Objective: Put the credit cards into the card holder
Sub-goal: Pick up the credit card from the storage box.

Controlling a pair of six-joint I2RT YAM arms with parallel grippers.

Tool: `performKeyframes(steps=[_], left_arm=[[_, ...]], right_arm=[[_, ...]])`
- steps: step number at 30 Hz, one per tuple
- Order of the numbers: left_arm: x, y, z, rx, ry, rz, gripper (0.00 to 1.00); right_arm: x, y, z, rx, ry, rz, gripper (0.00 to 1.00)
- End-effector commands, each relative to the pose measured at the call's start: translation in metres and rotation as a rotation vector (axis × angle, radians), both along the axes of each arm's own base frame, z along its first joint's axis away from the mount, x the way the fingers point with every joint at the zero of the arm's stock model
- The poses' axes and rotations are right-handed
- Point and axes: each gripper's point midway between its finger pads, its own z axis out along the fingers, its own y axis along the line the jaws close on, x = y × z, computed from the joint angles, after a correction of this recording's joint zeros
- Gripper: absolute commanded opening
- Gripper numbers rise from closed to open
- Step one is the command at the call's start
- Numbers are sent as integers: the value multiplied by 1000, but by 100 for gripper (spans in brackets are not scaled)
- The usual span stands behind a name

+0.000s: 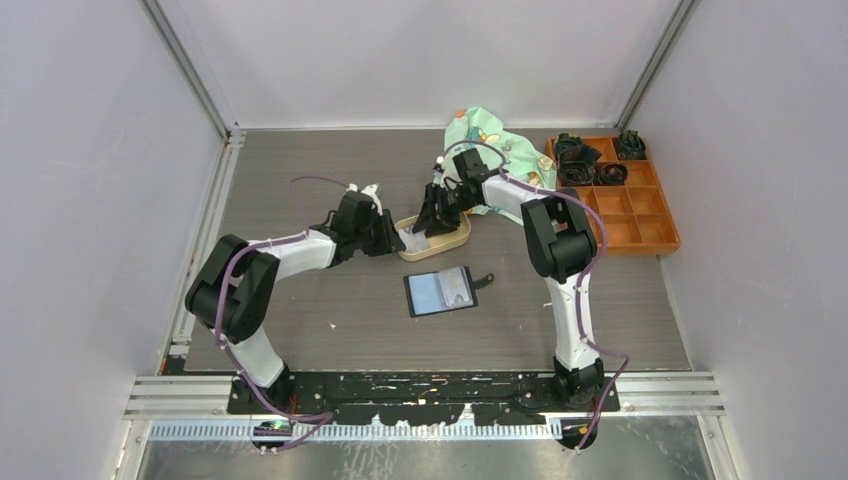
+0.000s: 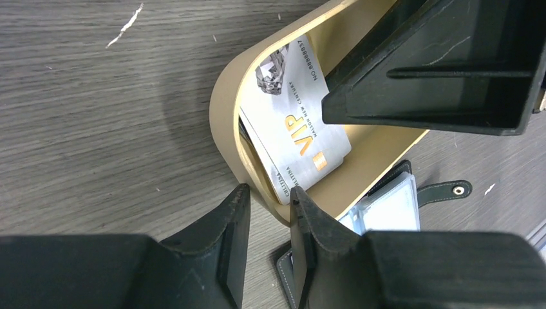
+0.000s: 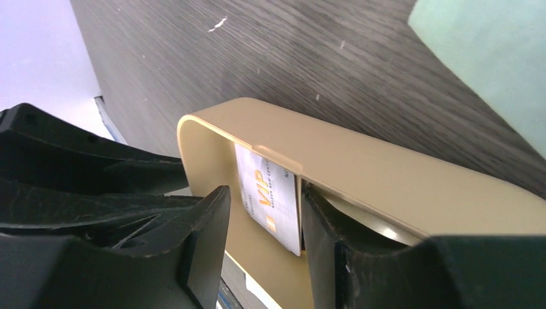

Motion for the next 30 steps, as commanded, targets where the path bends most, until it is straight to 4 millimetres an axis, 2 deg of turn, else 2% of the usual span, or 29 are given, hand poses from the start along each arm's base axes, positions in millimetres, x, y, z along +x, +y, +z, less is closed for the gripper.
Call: performKeyframes(steps=[1, 11, 16, 18, 24, 30], left_arm=[[5, -10, 10, -39, -2, -32, 28], [5, -7, 13, -31, -2, -17, 26], [6, -6, 15, -24, -2, -16, 26], [6, -7, 16, -25, -2, -15, 26], [6, -8, 19, -33, -4, -21, 26], [5, -11, 23, -50, -8, -31, 26]], right_arm=[[-1, 16, 9, 100, 34, 15, 50], [-8, 29, 43, 250, 57, 41, 47], [-11, 30, 49, 269, 53, 50, 43], [-10, 27, 45, 243, 52, 38, 41], [-7, 11, 10, -1, 2, 27, 40], [-15, 23, 0, -36, -6, 74, 39]])
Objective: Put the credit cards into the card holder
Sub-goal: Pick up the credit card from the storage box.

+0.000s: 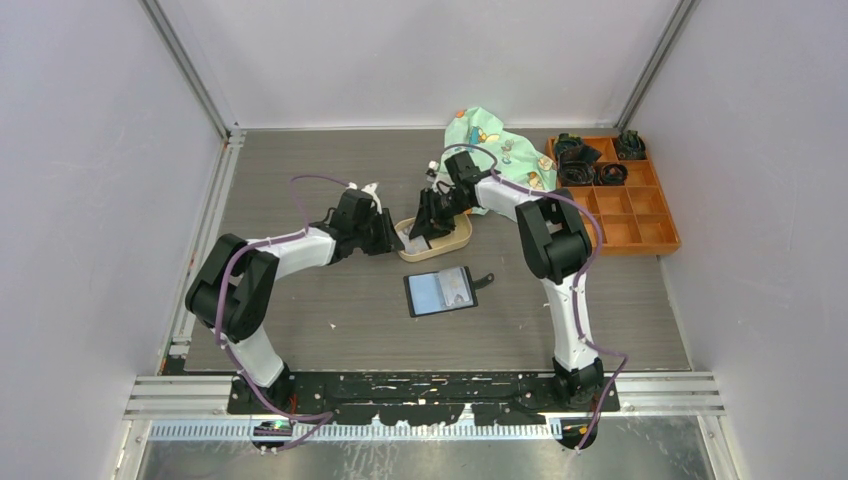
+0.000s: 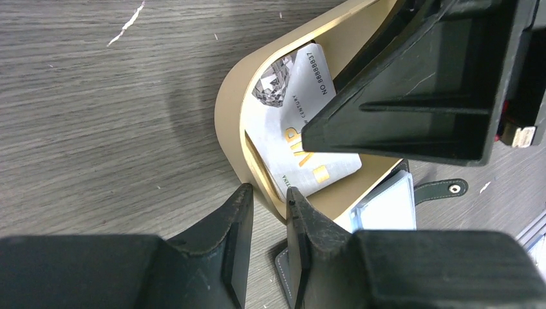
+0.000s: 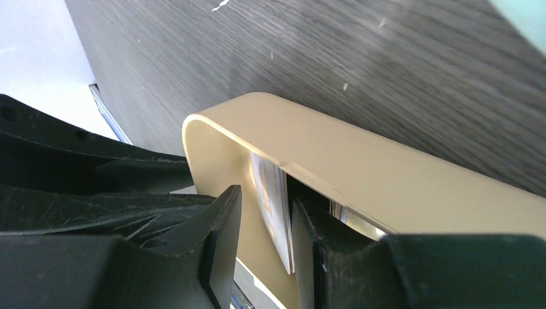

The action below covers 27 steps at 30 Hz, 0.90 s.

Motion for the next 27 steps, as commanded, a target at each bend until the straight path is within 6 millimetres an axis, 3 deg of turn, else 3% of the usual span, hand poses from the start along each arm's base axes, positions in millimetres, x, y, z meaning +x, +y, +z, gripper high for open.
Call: performKeyframes(steps=[1, 4, 7, 14, 20, 24, 27], left_arm=[[5, -10, 22, -48, -38, -24, 26], [6, -10, 25, -51, -46, -23, 26], [6, -8, 29, -47, -56, -20, 27], [3, 9, 50, -11, -131, 11, 32], [-8, 22, 76, -24, -219, 30, 34], [-19, 28, 84, -55, -252, 41, 34], [-28, 33, 84, -64, -252, 49, 34]], right_arm=[[-3, 11, -2, -43, -45, 53, 39], [-7, 16, -4, -34, -39, 69, 35], [-7, 16, -2, -30, -48, 76, 23], [7, 2, 31, 43, -93, 53, 2], [13, -11, 64, 125, -139, 50, 1], [12, -15, 61, 112, -144, 59, 1], [11, -16, 53, 106, -126, 63, 9]])
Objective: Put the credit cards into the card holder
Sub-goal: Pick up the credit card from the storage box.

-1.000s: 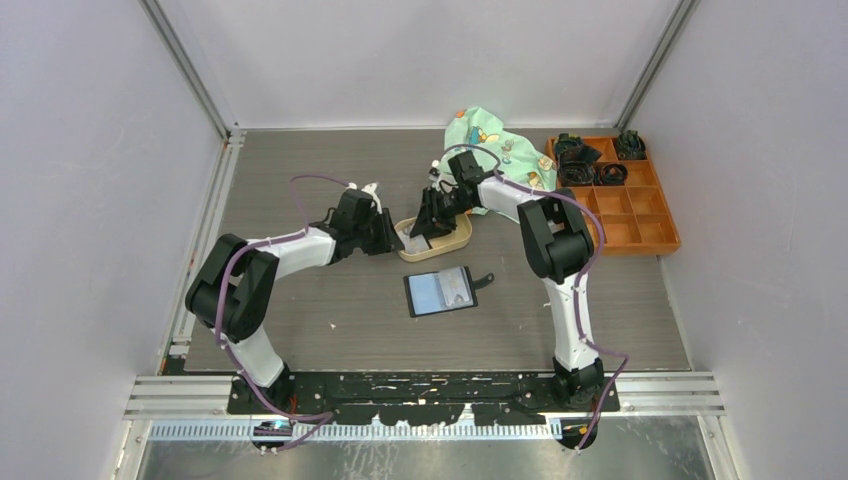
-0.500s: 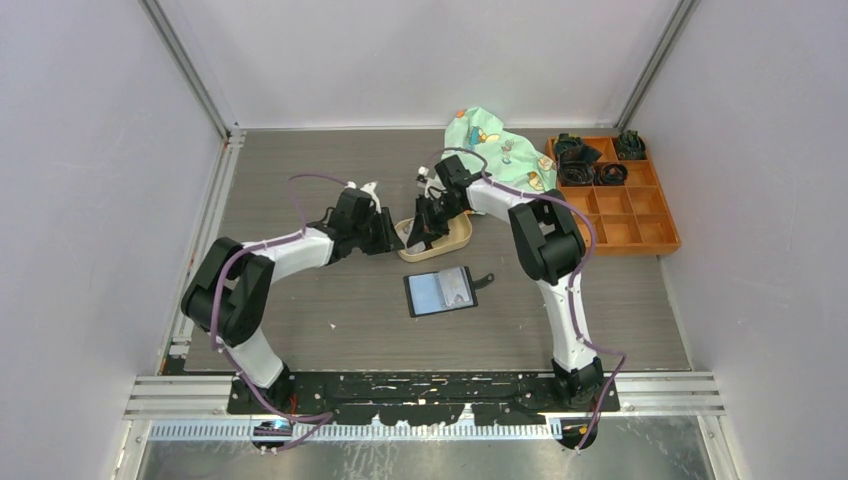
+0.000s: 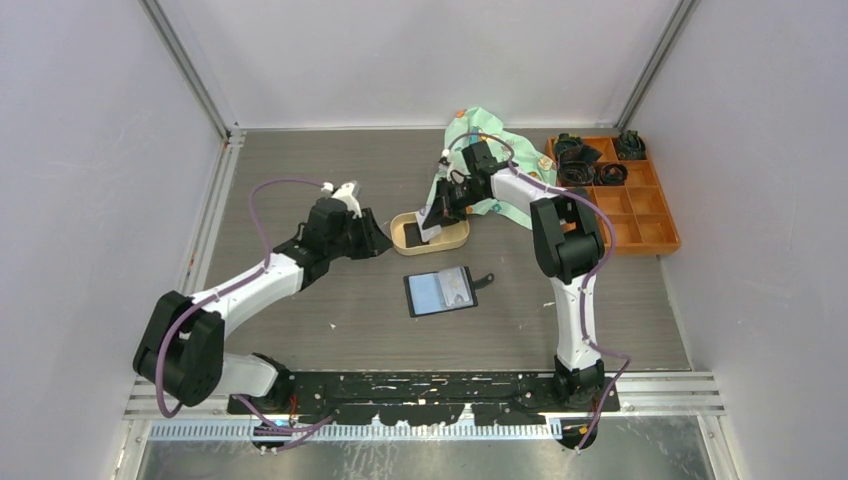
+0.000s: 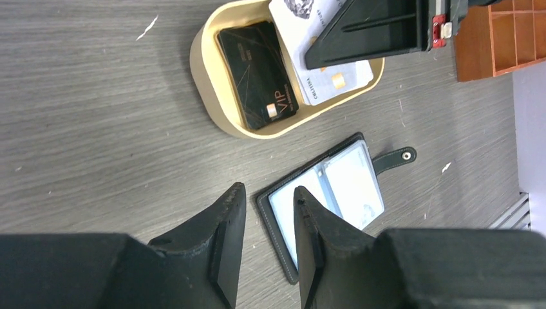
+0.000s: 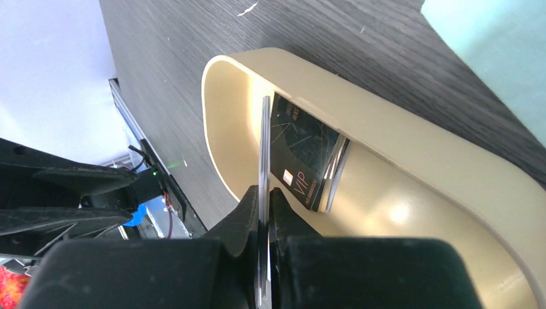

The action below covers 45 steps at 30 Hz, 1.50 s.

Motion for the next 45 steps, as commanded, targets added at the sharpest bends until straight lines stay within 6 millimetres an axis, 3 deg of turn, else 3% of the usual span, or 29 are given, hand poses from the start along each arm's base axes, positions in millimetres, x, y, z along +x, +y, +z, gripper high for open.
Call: performKeyframes(steps=[1, 8, 17, 31, 33, 38, 45], left_arm=[[-2, 7, 12, -27, -56, 24, 34], [-11, 11, 4, -30, -43, 33, 35], [-13, 10, 0, -41, -32, 29, 35], [-15, 10, 2, -45, -35, 27, 35], [-15, 10, 2, -47, -35, 26, 35], [-15, 10, 4, -50, -36, 26, 35], [-20, 4, 22, -104, -76, -10, 35]], right_arm=[[-2, 9, 28, 52, -73, 50, 11], [-4, 7, 13, 17, -46, 52, 17], [-3, 6, 8, 9, -34, 48, 25], [-1, 3, 12, 20, -28, 34, 25], [0, 2, 11, 17, -25, 27, 22], [3, -4, 9, -20, -42, 11, 2], [2, -21, 31, -43, -125, 18, 1]])
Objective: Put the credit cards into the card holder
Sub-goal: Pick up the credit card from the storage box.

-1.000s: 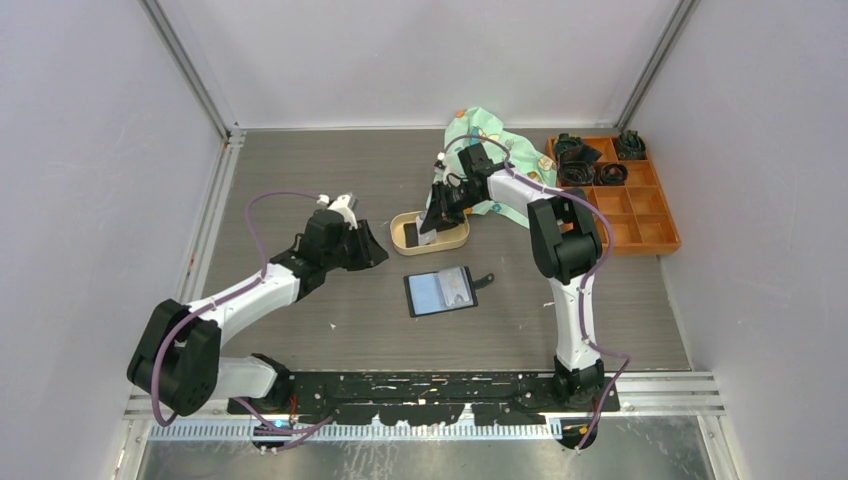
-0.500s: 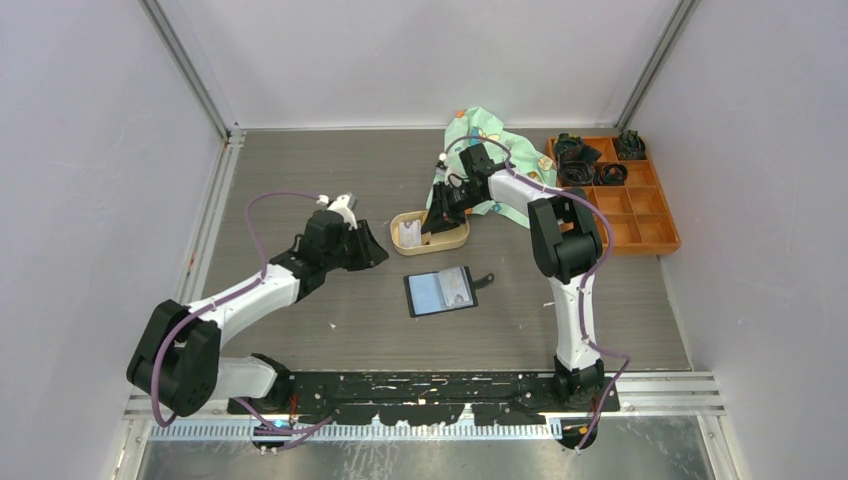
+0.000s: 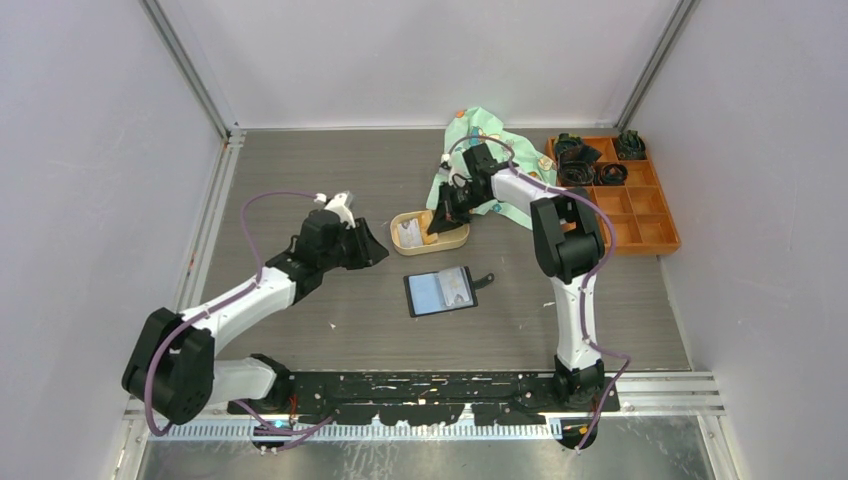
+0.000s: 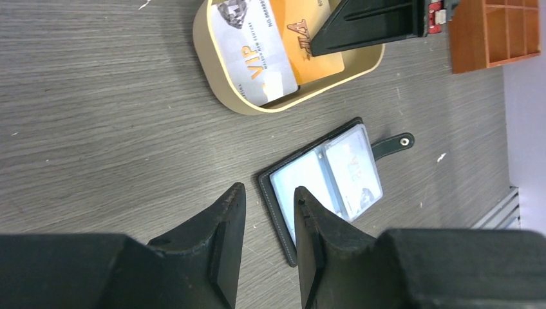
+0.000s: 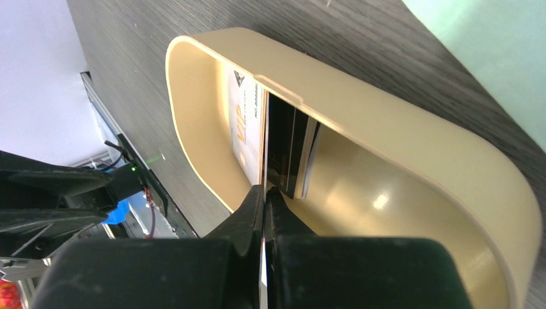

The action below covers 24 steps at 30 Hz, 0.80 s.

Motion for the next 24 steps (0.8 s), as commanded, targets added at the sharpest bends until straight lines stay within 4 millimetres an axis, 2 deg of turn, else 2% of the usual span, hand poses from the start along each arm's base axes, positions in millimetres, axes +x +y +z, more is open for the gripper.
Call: performKeyframes(steps=[1, 4, 7, 13, 19, 24], left_arm=[[2, -9, 36, -96, -105, -33, 35], [-1, -12, 51, -143, -150, -54, 36], [-5, -11, 62, -187, -192, -47, 47], [-18, -4, 87, -284, -327, -47, 78], [-48, -15, 109, -447, -452, -179, 82], [-74, -23, 129, -606, -552, -300, 81]], right_arm=[[6, -12, 46, 17, -135, 8, 1], [6, -19, 56, 33, -162, 10, 1], [3, -22, 68, 73, -182, 28, 1], [-11, -18, 100, 198, -247, 98, 1], [-38, -11, 142, 368, -338, 178, 1], [-79, -11, 163, 471, -452, 273, 1]])
